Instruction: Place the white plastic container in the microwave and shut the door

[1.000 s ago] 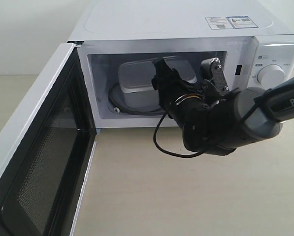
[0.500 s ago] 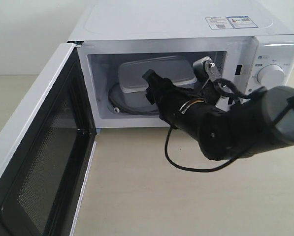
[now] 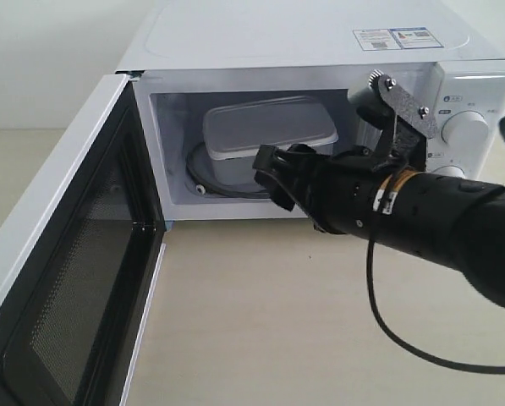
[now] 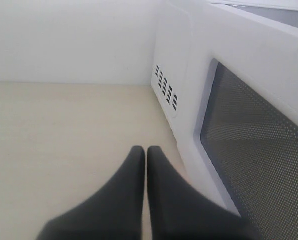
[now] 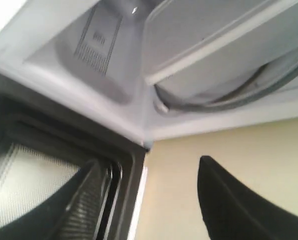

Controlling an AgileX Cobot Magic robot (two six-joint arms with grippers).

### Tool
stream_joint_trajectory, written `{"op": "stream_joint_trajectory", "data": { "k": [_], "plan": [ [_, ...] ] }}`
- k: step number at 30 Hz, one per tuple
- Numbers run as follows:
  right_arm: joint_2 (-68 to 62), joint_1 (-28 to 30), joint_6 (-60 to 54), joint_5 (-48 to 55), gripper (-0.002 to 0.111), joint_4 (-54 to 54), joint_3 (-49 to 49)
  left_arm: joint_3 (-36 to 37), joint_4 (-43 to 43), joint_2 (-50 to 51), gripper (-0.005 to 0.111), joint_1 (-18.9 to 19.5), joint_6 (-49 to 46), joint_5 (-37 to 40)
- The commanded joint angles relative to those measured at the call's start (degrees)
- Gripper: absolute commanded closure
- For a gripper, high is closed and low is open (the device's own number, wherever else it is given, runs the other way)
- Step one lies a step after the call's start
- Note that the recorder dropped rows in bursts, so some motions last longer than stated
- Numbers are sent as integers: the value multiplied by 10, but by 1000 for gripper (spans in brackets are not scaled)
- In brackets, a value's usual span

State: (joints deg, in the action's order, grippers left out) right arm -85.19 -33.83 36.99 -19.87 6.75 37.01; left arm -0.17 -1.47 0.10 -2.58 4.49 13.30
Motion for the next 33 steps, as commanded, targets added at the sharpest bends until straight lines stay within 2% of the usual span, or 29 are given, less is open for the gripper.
{"op": "stream_joint_trajectory", "data": {
  "k": [1,8,17,28,33],
  "plan": [
    [68,2,-11,134,53,-101,-3,2,-1,-1,103,2,2,0],
    [142,1,-47,297,53,-149,-3,2,-1,-1,103,2,2,1],
    [197,1,-53,380,53,-147,-3,2,-1,-1,103,2,2,1],
    [324,1,-235,444,53,-40,-3,2,-1,-1,103,2,2,1],
    [373,1,-251,503,53,-38,-3,2,-1,-1,103,2,2,0]
  ]
}}
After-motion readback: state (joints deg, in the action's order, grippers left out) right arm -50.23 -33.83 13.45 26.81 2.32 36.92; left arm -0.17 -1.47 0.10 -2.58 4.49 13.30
